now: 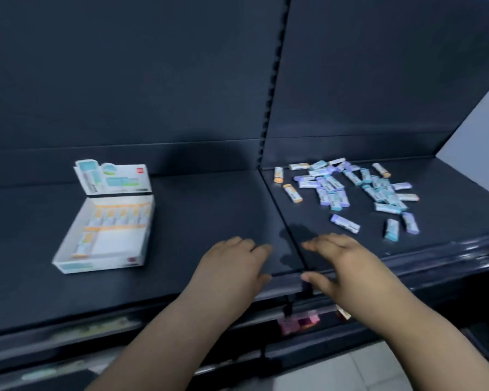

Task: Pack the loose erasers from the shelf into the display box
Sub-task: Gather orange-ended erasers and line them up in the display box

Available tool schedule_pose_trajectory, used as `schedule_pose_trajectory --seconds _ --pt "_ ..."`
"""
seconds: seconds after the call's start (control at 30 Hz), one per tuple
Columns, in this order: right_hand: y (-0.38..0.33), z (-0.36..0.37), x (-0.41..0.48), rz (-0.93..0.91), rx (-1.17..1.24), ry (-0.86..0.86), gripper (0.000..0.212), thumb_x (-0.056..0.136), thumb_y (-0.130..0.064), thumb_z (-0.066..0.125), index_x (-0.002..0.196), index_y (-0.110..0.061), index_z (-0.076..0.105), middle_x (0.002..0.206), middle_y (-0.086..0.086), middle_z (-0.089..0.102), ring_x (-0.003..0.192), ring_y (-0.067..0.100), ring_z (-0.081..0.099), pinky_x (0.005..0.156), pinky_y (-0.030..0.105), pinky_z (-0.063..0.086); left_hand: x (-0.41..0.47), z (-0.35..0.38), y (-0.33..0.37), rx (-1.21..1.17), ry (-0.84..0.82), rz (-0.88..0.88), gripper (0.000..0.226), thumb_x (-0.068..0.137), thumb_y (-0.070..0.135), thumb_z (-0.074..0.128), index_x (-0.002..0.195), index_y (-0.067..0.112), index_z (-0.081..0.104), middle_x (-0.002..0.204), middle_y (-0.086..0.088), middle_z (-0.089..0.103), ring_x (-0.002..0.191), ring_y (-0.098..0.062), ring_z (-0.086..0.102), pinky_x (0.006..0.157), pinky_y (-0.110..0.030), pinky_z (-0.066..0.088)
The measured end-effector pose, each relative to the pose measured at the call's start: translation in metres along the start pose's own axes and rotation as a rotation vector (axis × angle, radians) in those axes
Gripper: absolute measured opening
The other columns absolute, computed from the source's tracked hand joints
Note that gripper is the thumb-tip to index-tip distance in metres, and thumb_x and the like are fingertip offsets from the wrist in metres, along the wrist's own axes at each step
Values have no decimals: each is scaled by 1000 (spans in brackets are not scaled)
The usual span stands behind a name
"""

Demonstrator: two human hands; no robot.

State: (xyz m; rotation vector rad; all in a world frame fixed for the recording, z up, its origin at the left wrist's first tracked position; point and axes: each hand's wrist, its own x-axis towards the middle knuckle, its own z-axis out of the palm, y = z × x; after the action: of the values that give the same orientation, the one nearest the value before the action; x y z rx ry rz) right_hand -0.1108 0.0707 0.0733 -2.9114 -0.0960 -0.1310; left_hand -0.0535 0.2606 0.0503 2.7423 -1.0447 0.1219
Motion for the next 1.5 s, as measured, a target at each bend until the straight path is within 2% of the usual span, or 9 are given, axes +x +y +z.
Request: schedule_pose_trajectory --seconds 0.17,0.33,0.57,0.87,1.03,1.2,1.37,1.43,1.5 --pt "57 -15 -25 -4 42 -6 51 79 -35 69 126 -22 54 126 -5 55 122 13 44 94 10 22 23 17 58 -69 28 -28 55 96 43 40 146 27 24 134 7 45 122 -15 38 99 -25 29" --pt "92 -16 -21 -3 77 -6 51 82 -38 65 129 -24 51 126 -10 52 122 8 40 93 6 21 53 26 68 -92 -7 -88 53 96 42 40 145 26 26 136 6 42 124 -14 37 101 -27 33" --pt "126 -16 22 0 91 -4 49 81 -36 66 127 -24 52 125 -9 53 121 9 43 93 9 25 118 43 30 -146 -51 -174 54 94 37 49 143 22 33 136 5 42 124 -13 37 100 -27 38" --pt "173 -24 66 92 120 24 46 76 -31 74 119 -23 60 116 -8 57 115 11 50 92 11 26 215 56 -8 -130 -219 -277 71 85 39 63 144 22 29 145 0 32 130 -20 32 105 -32 34" --pt "198 -21 84 31 148 2 45 80 -36 68 122 -26 57 120 -12 53 116 5 46 89 4 21 233 69 -7 -187 -263 -333 74 79 44 67 142 24 33 144 0 29 131 -20 28 108 -31 31" --pt "229 -22 110 -61 160 -21 44 79 -33 70 120 -25 59 120 -10 55 117 9 48 94 11 26 248 70 1 -210 -293 -444 74 79 38 70 142 26 33 141 -1 32 131 -21 29 108 -31 30" --pt "265 -37 134 -217 179 -86 44 85 -38 61 127 -31 50 121 -19 43 119 -2 36 92 -1 13 252 66 23 -218 -206 -593 69 66 44 79 125 24 48 122 1 40 119 -19 39 99 -32 39" --pt "277 -41 144 -251 183 -103 43 85 -37 61 127 -30 51 124 -17 46 121 2 39 93 3 17 253 66 38 -230 -93 -599 69 61 48 80 118 25 49 116 6 42 114 -15 42 95 -31 41" --pt "285 -43 154 -288 191 -113 43 85 -35 61 126 -28 52 126 -14 48 121 4 40 94 6 20 255 64 57 -375 72 -598 62 58 46 83 106 28 49 105 13 46 104 -10 47 87 -24 40"
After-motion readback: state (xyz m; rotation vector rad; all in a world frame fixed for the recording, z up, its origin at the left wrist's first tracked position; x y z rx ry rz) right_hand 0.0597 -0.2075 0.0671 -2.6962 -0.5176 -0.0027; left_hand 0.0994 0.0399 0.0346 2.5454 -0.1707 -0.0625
